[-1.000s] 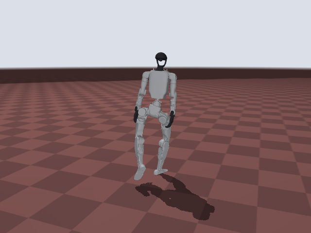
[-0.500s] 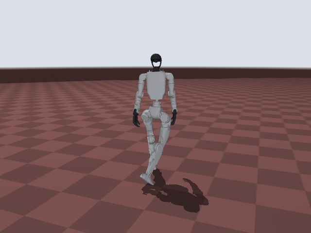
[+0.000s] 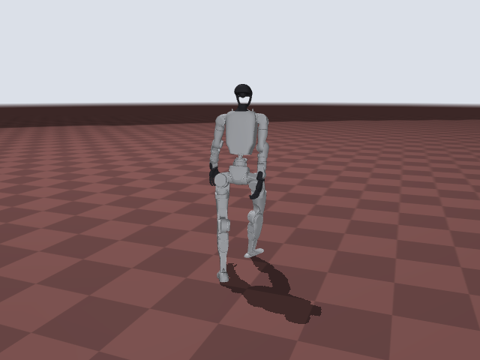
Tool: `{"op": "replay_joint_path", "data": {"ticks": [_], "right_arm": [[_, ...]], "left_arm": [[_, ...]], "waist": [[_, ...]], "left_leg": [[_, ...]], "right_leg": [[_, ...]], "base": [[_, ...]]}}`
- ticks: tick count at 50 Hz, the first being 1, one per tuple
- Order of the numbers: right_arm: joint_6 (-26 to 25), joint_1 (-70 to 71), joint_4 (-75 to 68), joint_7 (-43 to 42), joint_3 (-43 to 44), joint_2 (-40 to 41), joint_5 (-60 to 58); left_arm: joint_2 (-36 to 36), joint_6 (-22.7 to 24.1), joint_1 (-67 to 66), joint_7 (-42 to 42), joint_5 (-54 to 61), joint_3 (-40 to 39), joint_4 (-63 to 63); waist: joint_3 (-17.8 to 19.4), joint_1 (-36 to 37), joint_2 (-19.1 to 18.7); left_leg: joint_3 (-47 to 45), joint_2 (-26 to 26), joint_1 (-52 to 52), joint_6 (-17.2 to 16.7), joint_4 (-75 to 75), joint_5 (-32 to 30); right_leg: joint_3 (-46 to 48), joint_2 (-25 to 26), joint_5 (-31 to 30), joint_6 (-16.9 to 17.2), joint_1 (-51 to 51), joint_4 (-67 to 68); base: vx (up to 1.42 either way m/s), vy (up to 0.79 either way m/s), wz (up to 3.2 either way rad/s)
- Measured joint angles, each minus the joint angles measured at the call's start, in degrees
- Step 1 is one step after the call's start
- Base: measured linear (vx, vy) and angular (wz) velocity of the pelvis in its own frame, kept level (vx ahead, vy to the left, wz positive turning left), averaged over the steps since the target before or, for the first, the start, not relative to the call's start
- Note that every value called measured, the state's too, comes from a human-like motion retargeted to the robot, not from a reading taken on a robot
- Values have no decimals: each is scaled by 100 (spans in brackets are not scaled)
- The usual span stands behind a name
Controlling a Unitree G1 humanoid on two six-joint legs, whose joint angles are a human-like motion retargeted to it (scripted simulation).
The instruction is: Walk run
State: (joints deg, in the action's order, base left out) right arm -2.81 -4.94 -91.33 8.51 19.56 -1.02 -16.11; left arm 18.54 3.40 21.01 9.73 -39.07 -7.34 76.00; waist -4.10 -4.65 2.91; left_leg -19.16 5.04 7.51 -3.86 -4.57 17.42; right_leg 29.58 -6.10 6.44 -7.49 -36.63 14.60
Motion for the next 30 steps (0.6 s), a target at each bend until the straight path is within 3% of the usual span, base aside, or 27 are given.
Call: {"op": "replay_joint_path", "data": {"ticks": [2, 3, 5, 6, 8, 10, 12, 15, 20, 23, 28, 30], "right_arm": [[-6, 35, 30, -28, -76, -31, 53], [-5, 67, 26, -32, -106, -51, 95], [-43, 145, 49, -40, -55, -65, 135], [-47, 189, 100, -19, -98, -80, 157], [-17, 315, 203, 60, -239, -138, 227], [3, 543, 296, 105, -366, -219, 282], [-2, 833, 393, 28, -469, -277, 275], [37, 1291, 537, -72, -645, -351, 254], [171, 1855, 906, 68, -924, -525, 154], [247, 2062, 1145, 85, -1003, -604, 99], [293, 2089, 1160, 130, -1076, -580, 120], [257, 1953, 1060, 180, -1011, -507, 65]], "left_arm": [[-89, 19, -331, 60, -120, -78, -1], [-159, 17, -532, 78, -259, -161, 30], [-371, -69, -940, -28, -485, -230, 190], [-480, -167, -1126, -120, -589, -315, 346], [-614, -380, -1414, -210, -734, -437, 735], [-639, -596, -1602, -132, -815, -478, 1149], [-671, -809, -1802, -46, -968, -605, 1445], [-710, -1053, -2100, -108, -1127, -866, 1840], [-727, -1268, -2631, -135, -1128, -1146, 2140], [-760, -1458, -2768, -4, -1166, -1289, 2140], [-732, -1625, -2715, 267, -1220, -1328, 2140], [-726, -1627, -2604, 220, -1236, -1316, 2140]], "waist": [[-34, -182, -20], [-46, -248, -32], [-78, -396, 10], [-81, -234, 188], [-55, 43, 548], [33, 174, 841], [134, 294, 973], [166, 524, 802], [250, 1098, 466], [350, 1431, 371], [226, 1600, 427], [130, 1600, 384]], "left_leg": [[5, 14, 216, -161, -251, -599], [-167, -39, 314, -212, -428, -1087], [-691, -321, 360, -104, -1068, -2277], [-855, -201, 244, 11, -1579, -2785], [-1251, -123, -36, 253, -2705, -3173], [-1559, -377, -492, 500, -3855, -2495], [-1804, -729, -1044, 707, -4471, -2051], [-1634, -1082, -2093, 577, -4607, -1607], [-1176, -1025, -3475, 461, -2948, -1242], [-613, -812, -3995, 300, -1571, -1204], [-365, -569, -4433, 415, -739, -1089], [-665, -574, -4339, 845, -1121, -1074]], "right_leg": [[84, -67, -539, -156, 182, 163], [-452, -61, -540, -175, 179, 407], [-833, -293, -230, -116, 425, 694], [-894, -375, -90, -92, 706, 603], [-596, -724, 127, -16, 1262, 451], [-468, -1008, 308, 141, 1717, 352], [-610, -908, 413, 228, 2105, 119], [-76, -487, 415, 264, 2753, -505], [-228, 364, 591, 388, 3656, -1220], [-432, 620, 790, 539, 4116, -1358], [-498, 629, 805, 1037, 4598, -1251], [-580, 667, 501, 1289, 4761, -1092]], "base": [[113, -22, 54], [113, -23, 88], [121, -29, 86], [115, -31, -9], [98, -29, -59], [93, -29, 3], [80, -23, 14], [90, -23, -15], [79, -19, -56], [75, -9, -55], [98, -5, -7], [98, -2, -7]]}}
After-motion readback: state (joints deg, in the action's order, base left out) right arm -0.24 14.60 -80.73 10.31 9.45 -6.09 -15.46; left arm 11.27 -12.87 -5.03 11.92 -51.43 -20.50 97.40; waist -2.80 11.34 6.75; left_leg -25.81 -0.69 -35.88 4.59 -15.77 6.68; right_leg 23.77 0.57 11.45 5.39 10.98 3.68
